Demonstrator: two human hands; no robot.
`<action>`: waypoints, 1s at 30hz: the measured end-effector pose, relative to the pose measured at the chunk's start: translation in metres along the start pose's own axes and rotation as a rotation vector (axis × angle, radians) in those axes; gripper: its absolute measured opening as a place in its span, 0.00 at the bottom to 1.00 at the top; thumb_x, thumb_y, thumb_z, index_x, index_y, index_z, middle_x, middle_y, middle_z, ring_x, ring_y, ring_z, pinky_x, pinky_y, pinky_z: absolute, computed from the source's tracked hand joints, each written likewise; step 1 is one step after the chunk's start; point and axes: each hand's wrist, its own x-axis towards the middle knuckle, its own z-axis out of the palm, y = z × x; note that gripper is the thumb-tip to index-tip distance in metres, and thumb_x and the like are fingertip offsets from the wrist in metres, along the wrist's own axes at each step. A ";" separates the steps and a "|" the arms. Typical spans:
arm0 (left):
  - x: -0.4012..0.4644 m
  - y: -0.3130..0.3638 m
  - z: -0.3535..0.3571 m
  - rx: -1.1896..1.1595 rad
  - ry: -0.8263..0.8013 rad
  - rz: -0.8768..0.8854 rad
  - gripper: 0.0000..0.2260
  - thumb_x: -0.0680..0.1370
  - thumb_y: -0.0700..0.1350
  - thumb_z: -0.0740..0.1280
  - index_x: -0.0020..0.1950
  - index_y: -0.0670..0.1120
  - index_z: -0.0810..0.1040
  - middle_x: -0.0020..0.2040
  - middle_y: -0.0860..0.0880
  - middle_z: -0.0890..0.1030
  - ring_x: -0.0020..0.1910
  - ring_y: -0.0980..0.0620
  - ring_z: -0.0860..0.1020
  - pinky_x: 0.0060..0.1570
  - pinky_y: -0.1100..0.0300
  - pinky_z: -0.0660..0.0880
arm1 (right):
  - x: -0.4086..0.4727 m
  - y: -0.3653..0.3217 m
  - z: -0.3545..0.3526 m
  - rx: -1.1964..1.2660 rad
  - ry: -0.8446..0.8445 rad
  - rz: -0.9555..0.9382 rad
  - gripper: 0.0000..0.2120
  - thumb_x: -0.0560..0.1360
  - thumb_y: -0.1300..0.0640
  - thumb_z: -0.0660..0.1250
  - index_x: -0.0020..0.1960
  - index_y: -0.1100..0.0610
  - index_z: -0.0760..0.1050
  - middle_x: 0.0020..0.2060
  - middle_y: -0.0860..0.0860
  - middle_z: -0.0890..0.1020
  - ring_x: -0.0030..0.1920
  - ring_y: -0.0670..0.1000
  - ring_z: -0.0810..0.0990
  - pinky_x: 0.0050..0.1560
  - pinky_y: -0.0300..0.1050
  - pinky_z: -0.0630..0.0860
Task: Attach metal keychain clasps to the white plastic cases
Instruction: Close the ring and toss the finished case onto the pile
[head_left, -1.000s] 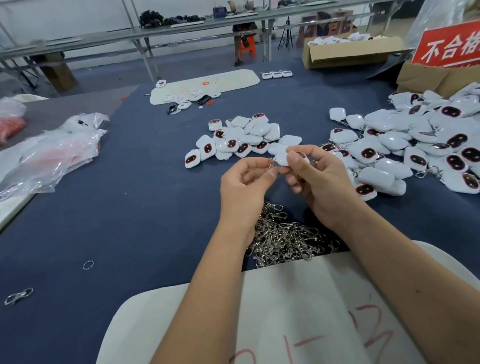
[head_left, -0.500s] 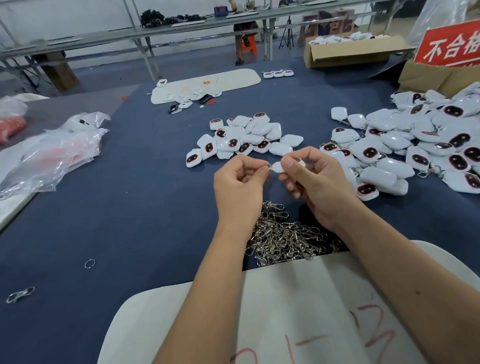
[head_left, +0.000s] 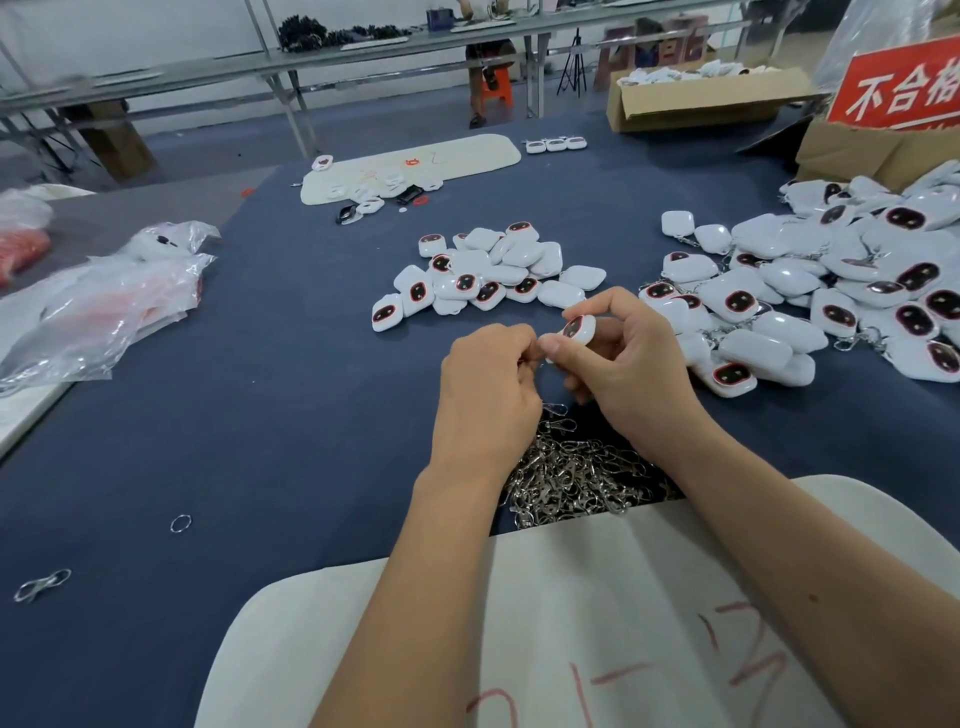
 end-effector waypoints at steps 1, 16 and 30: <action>0.000 0.000 0.000 0.000 -0.002 -0.010 0.07 0.77 0.35 0.66 0.42 0.45 0.80 0.38 0.50 0.80 0.39 0.47 0.76 0.41 0.47 0.75 | 0.000 0.000 0.000 -0.008 -0.006 -0.002 0.13 0.76 0.58 0.77 0.54 0.58 0.75 0.35 0.50 0.84 0.29 0.49 0.79 0.28 0.42 0.75; 0.004 0.011 0.007 -1.013 0.043 -0.525 0.03 0.80 0.37 0.71 0.49 0.44 0.85 0.39 0.48 0.86 0.37 0.57 0.81 0.39 0.65 0.75 | 0.003 -0.010 -0.006 0.441 -0.037 0.121 0.15 0.70 0.50 0.77 0.53 0.55 0.81 0.36 0.58 0.80 0.32 0.49 0.76 0.33 0.38 0.74; 0.002 0.004 0.007 -0.517 0.160 -0.197 0.07 0.76 0.34 0.73 0.42 0.46 0.83 0.38 0.53 0.85 0.40 0.52 0.83 0.45 0.59 0.80 | 0.002 -0.013 -0.003 0.396 0.028 0.167 0.16 0.69 0.48 0.76 0.51 0.57 0.79 0.33 0.52 0.83 0.28 0.46 0.75 0.28 0.36 0.71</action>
